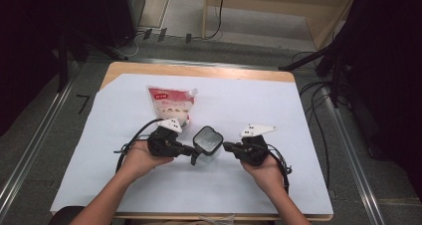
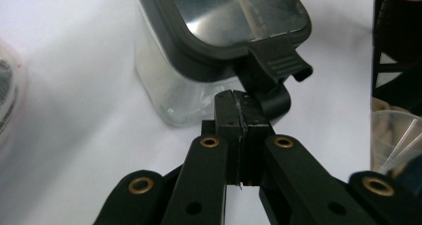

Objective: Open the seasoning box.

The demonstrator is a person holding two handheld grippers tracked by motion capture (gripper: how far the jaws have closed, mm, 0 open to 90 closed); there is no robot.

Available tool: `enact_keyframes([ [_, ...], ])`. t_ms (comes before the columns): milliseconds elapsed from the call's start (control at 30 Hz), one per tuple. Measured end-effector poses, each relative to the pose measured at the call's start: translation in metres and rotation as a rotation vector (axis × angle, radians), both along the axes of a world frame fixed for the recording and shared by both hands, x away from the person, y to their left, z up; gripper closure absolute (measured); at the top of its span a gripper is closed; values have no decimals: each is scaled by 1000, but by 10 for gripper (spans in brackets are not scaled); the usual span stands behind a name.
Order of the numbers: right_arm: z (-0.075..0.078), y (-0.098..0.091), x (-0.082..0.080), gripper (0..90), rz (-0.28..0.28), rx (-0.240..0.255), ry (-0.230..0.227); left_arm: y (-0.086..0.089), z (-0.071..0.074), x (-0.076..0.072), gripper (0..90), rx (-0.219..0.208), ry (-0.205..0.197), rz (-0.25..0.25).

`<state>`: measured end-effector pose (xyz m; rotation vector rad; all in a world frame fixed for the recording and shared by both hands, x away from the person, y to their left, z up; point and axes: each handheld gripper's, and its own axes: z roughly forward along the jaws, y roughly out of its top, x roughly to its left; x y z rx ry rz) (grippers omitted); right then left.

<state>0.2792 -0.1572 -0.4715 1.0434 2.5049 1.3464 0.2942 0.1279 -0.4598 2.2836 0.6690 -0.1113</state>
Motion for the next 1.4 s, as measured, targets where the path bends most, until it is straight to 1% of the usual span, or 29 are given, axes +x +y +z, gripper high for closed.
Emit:
enact_keyframes([
  [33, 0, 0, 0, 900, 0, 0, 0, 0, 0, 0, 900, 0, 0, 0],
  [67, 0, 0, 0, 900, 0, 0, 1, -1, -1, 1, 900, -17, 5, -1],
  [100, -1, 1, 0, 900, -3, -11, 1, -2, -1, 1, 900, -26, 20, 7],
  [133, -1, 1, 0, 900, -6, -12, 2, -3, -1, 0, 900, -31, 21, 8],
  [167, -1, 0, 1, 900, -9, -12, 2, -4, -1, 0, 900, -32, 19, 6],
  [200, -1, 0, 1, 900, -14, -13, 3, -4, 0, 0, 900, -14, 18, 2],
  [300, -2, 0, 4, 900, -22, -16, 13, -5, 0, -1, 900, -25, 19, 1],
  [333, -2, 0, 7, 900, -23, -19, 18, -7, -1, -2, 900, -29, 32, -11],
  [367, -2, 0, 7, 900, -23, -19, 18, -7, -1, -2, 900, -29, 32, -11],
  [400, -2, -1, 10, 900, -33, -21, 20, -11, -1, -4, 900, -21, 32, -27],
  [467, -2, -1, 10, 900, -35, -23, 24, -12, -2, -5, 900, -25, 29, -32],
  [500, -2, -1, 12, 900, -45, -23, 22, -17, -2, -8, 900, -16, 28, -48],
  [533, -2, -1, 12, 900, -49, -24, 17, -17, -2, -8, 900, -16, 28, -48],
  [567, -2, -1, 12, 900, -49, -24, 17, -19, -3, -9, 900, -28, 33, -46],
  [600, -2, -1, 12, 900, -58, -28, 16, -21, -3, -10, 900, -25, 34, -47],
  [633, -2, -1, 12, 900, -58, -28, 16, -23, -4, -10, 900, -22, 36, -57],
  [667, -2, -1, 13, 900, -58, -30, 16, -25, -5, -11, 900, -38, 40, -53],
  [733, -2, 0, 14, 900, -69, -35, 15, -28, -6, -12, 900, -38, 44, -57],
  [800, -2, 0, 15, 900, -73, -37, 12, -32, -7, -13, 900, -38, 39, -63],
  [967, -2, 2, 15, 900, -81, -34, 9, -41, -10, -14, 900, -56, 30, -55],
  [1000, -2, 2, 16, 900, -82, -35, 2, -45, -11, -13, 900, -59, 30, -55],
  [1133, -3, 0, 17, 900, -81, -30, 3, -48, -12, -13, 900, -69, 31, -63],
  [1167, -3, 0, 17, 900, -81, -30, 3, -49, -13, -12, 900, -76, 37, -67],
  [1200, -3, -1, 16, 900, -81, -33, 4, -50, -12, -12, 894, -67, 44, -68],
  [1233, -2, -1, 15, 900, -73, -35, -2, -50, -12, -12, 889, -68, 50, -70],
  [1300, -1, -2, 12, 900, -73, -38, -8, -49, -11, -11, 864, -65, 54, -78],
  [1333, 2, -4, 8, 900, -66, -35, -11, -46, -9, -10, 853, -77, 73, -84],
  [1400, 4, -5, 5, 900, -66, -30, -9, -43, -8, -9, 846, -84, 73, -91],
])
